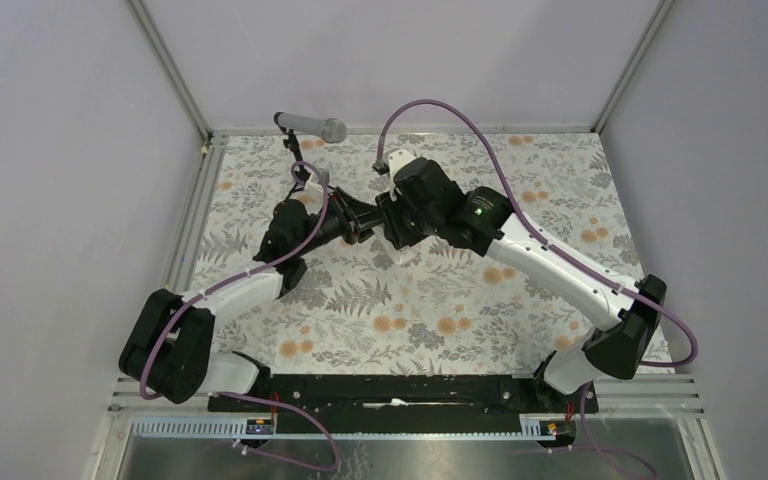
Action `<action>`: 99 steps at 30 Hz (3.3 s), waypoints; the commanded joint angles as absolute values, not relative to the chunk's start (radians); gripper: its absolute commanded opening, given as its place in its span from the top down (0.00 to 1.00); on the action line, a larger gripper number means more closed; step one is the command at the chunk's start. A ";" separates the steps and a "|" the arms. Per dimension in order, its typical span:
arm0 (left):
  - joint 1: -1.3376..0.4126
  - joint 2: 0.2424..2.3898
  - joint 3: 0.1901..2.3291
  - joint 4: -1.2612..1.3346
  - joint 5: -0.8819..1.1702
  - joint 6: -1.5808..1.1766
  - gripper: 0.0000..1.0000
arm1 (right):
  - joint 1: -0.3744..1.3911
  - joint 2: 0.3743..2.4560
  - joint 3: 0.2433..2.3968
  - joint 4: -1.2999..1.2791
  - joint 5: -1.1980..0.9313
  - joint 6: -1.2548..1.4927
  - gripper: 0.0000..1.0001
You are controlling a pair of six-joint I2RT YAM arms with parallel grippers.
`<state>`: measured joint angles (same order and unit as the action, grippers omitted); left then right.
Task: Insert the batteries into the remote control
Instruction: Load the battery cover into the remote control.
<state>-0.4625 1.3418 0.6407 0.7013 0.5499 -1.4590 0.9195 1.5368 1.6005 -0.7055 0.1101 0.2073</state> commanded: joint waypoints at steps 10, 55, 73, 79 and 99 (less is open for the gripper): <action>-0.472 1.333 0.650 0.823 0.522 -1.487 1.00 | 0.931 1.539 1.620 -0.699 0.125 0.302 0.59; -0.456 1.304 0.595 0.957 0.416 -1.655 1.00 | 0.825 1.218 1.364 -0.586 0.045 0.666 0.55; -0.460 1.272 0.606 0.921 0.422 -1.639 1.00 | 0.826 1.278 1.382 -0.558 0.016 0.656 0.60; -0.470 1.271 0.610 0.908 0.426 -1.619 1.00 | 0.826 1.295 1.391 -0.554 0.003 0.659 0.60; -0.470 1.275 0.643 0.886 0.445 -1.583 1.00 | 0.825 1.286 1.404 -0.572 0.003 0.646 0.53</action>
<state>-0.4652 1.3098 0.5892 0.8131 0.4183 -1.5856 0.8280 1.2987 1.3701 -0.6281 0.0315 0.6598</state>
